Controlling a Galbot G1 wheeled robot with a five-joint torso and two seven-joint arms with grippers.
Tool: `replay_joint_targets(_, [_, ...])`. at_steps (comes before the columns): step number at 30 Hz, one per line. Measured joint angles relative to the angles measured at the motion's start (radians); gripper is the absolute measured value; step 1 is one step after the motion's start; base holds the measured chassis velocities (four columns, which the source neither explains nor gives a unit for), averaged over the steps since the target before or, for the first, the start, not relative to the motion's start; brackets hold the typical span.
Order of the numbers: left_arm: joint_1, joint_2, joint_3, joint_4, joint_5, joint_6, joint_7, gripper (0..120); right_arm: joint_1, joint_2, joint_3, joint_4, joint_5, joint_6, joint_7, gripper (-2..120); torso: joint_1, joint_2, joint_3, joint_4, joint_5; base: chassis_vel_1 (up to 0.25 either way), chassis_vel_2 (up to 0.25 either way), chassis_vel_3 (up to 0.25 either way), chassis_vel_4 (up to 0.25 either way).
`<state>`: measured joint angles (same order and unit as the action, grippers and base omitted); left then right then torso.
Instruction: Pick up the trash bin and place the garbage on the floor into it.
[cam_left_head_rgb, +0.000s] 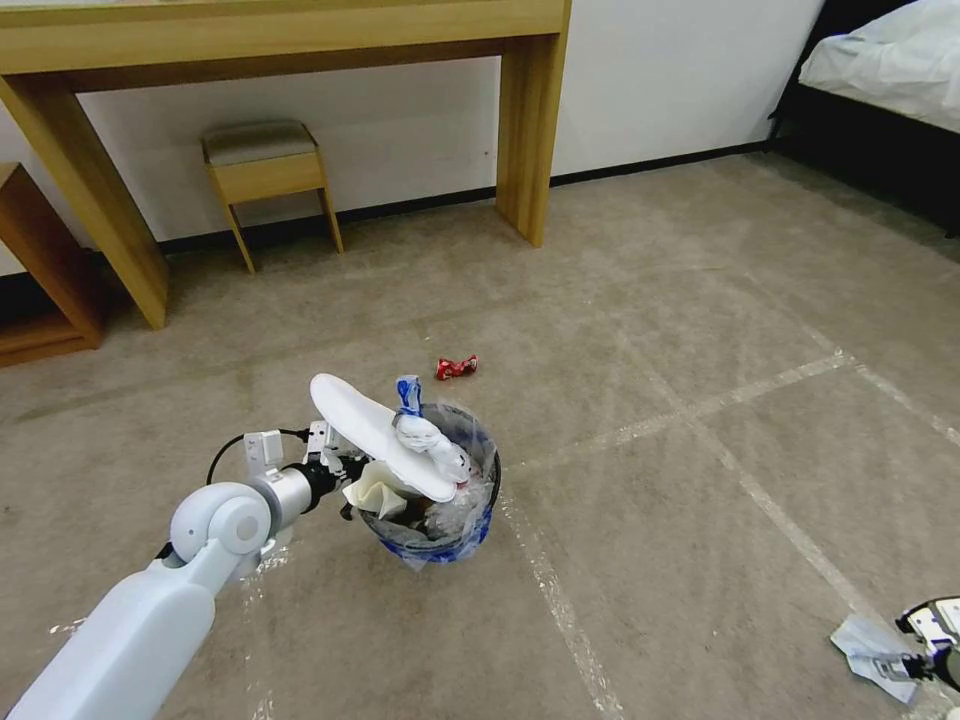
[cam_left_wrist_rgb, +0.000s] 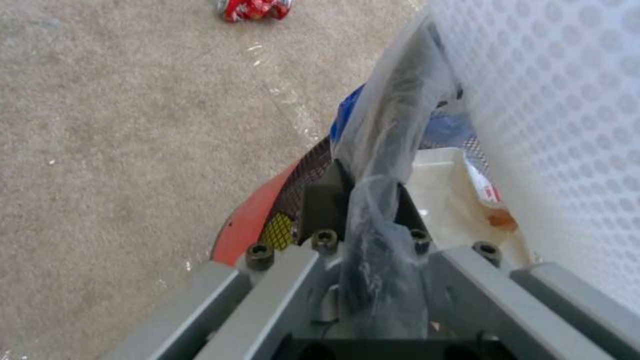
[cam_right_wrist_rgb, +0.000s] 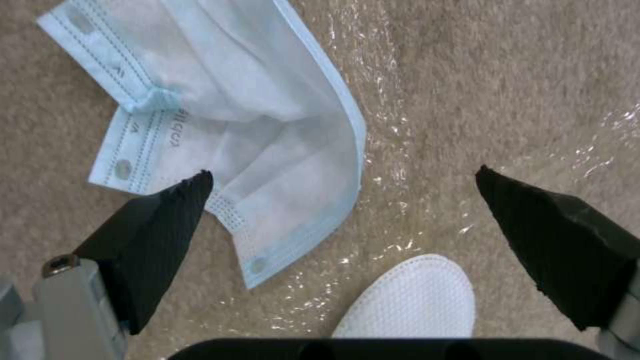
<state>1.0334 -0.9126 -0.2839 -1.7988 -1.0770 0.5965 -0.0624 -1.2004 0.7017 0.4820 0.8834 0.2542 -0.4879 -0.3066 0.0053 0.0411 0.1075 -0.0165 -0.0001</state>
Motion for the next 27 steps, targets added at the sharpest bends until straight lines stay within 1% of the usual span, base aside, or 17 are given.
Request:
replay_joint_targets(8, [0.000,0.000,0.002,0.007,0.002,-0.001,-0.001,1,0.016,0.011,-0.024,-0.014,-0.032,0.012,-0.005,100,0.000,0.000,0.000,0.0002,0.0001,0.000,0.000,0.000,0.000])
replay_joint_targets(17, [-0.001,0.013,0.001,0.008,0.000,-0.001,-0.003,1,0.047,0.036,-0.046,-0.061,-0.048,0.032,0.006,100,0.000,0.000,0.000,0.0002,0.0000,0.000,0.000,0.000,0.000])
replay_joint_targets(27, [0.003,-0.003,0.004,0.015,0.013,-0.002,0.000,1,0.077,0.055,-0.045,-0.090,-0.002,0.039,0.045,100,0.000,0.000,0.000,-0.0003,-0.0002,0.000,0.000,0.000,0.000])
